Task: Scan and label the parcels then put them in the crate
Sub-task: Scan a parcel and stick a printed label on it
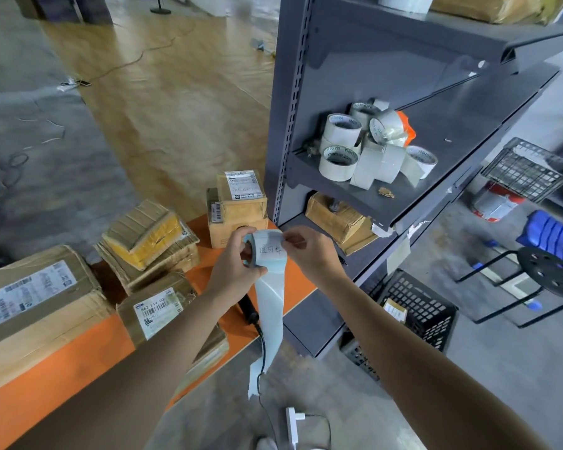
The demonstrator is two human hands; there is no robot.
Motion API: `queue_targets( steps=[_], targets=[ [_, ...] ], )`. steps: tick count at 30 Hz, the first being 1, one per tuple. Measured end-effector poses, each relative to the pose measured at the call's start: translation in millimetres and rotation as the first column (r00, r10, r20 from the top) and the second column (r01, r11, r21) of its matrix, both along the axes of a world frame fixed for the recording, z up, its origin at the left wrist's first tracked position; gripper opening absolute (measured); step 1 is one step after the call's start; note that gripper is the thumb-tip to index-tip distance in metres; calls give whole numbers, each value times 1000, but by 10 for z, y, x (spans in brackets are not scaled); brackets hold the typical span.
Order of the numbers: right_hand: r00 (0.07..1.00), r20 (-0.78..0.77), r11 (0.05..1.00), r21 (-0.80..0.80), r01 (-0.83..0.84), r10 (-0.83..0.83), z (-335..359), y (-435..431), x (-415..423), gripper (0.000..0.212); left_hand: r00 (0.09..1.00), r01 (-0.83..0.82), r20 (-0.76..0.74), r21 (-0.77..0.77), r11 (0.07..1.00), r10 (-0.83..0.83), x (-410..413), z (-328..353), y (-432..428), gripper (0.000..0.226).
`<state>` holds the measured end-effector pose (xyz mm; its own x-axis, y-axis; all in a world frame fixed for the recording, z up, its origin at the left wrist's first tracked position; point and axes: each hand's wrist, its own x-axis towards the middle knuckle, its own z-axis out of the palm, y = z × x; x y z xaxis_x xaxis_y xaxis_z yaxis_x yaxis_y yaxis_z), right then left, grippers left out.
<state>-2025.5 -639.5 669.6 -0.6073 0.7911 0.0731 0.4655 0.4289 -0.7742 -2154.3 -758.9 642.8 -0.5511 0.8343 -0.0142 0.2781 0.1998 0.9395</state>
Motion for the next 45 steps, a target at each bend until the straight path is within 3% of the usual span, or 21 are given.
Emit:
queue_targets(
  steps=[4, 13, 21, 31, 39, 45],
  targets=[
    [1000, 4, 999, -32, -2, 2, 9, 20, 3, 21, 999, 16, -37, 12, 1000, -15, 11, 59, 5, 70],
    [997, 18, 997, -28, 75, -74, 32, 31, 11, 6, 995, 46, -86, 10, 999, -45, 68, 140, -8, 67],
    [996, 57, 987, 149, 55, -64, 15, 0, 43, 11, 995, 45, 87, -10, 999, -43, 76, 72, 18, 70],
    [992, 119, 999, 26, -45, 41, 38, 14, 2, 19, 996, 38, 81, -26, 999, -36, 30, -14, -18, 69],
    [993, 118, 996, -91, 12, -1, 92, 8, -44, 6, 999, 34, 13, -26, 999, -33, 30, 7, -33, 67],
    [979, 202, 999, -46, -21, 30, 90, 5, -62, 7, 999, 27, 34, -37, 999, -26, 50, 32, -17, 68]
  ],
)
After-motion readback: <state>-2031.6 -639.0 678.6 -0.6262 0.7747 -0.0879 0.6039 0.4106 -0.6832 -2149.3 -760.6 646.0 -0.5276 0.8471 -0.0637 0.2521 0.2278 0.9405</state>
